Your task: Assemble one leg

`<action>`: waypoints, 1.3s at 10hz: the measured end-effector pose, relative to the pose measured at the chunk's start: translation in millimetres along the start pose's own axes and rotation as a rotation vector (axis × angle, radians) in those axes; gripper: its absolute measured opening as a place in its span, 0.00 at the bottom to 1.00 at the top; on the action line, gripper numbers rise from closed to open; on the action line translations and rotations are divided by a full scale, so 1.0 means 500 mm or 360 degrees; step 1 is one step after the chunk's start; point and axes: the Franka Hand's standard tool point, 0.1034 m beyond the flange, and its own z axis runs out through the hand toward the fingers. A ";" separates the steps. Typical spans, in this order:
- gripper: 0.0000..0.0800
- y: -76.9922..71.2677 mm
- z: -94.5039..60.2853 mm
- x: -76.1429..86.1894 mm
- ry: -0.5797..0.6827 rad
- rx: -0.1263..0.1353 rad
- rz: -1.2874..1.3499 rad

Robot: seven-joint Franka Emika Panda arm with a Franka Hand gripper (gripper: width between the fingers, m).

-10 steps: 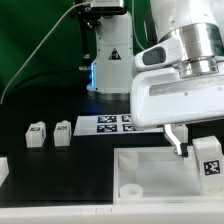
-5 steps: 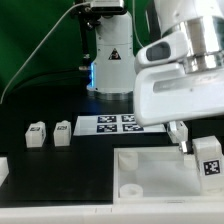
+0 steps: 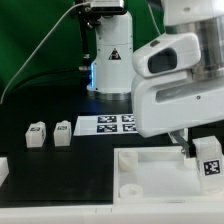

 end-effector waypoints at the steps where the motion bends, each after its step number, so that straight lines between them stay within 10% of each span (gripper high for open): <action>1: 0.81 0.009 0.007 0.003 0.0054 -0.0012 0.0006; 5: 0.81 0.012 0.029 -0.028 0.0027 -0.0021 0.0042; 9: 0.37 0.016 0.031 -0.029 0.0025 -0.0020 0.0167; 13: 0.37 0.010 0.033 -0.029 0.0027 -0.0010 0.0847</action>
Offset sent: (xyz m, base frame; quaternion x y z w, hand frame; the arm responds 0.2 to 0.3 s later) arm -0.0215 0.0008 -0.0022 -0.0225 -0.0161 0.0305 0.9992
